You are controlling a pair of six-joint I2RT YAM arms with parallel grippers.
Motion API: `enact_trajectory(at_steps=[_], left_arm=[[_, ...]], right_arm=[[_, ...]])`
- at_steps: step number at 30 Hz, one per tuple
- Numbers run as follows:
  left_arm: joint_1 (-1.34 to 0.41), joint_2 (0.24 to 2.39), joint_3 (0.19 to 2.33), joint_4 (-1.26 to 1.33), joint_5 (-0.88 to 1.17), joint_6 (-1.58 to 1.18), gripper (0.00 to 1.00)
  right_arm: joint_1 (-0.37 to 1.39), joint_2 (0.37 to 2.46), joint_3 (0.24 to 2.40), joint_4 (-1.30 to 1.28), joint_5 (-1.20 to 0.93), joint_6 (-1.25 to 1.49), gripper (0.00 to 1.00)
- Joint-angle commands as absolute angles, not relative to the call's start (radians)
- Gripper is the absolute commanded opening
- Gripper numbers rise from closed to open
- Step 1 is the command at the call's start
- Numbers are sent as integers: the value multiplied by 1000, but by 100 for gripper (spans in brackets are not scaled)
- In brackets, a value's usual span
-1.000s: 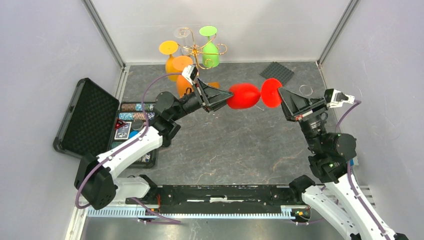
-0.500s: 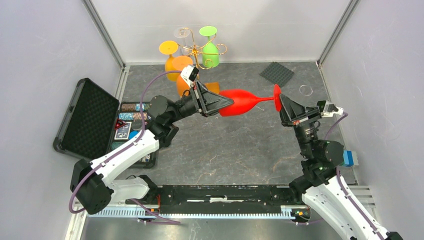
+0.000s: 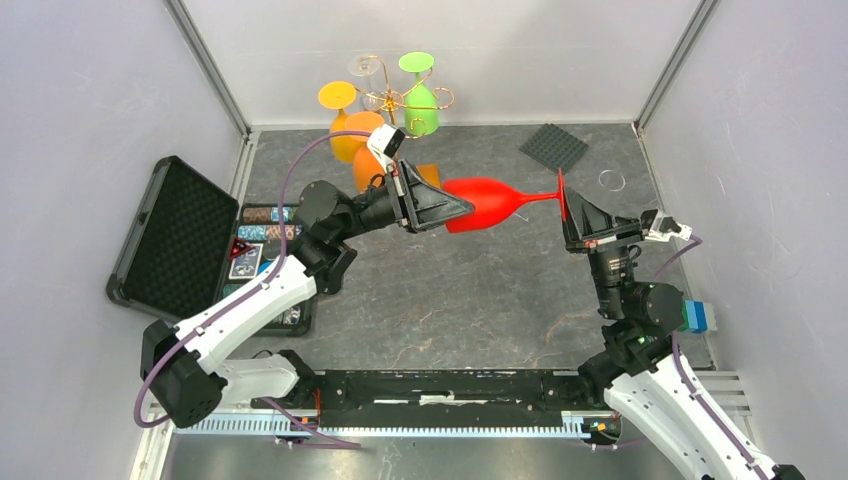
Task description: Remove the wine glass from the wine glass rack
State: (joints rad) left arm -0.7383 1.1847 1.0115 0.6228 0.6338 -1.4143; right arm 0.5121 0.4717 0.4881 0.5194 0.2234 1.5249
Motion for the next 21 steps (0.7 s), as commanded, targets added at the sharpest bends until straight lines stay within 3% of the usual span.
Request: enact_trajectory(at_steps=[1,15,18,21], left_arm=[[-747,1177,1100,600,686,-1299,2],[-747,1205,1121,535,667,-1210,3],[-747,1195,1124,497,653,-1173,31],[-747,1191,1126,480,648,-1149,40]], right_arm=[[506,472,471,432,339,1414,0],[506,517,473,475,294,1428,0],[506,518,484,451,296,1436,0],[505,516,492,432,305,1444,0]])
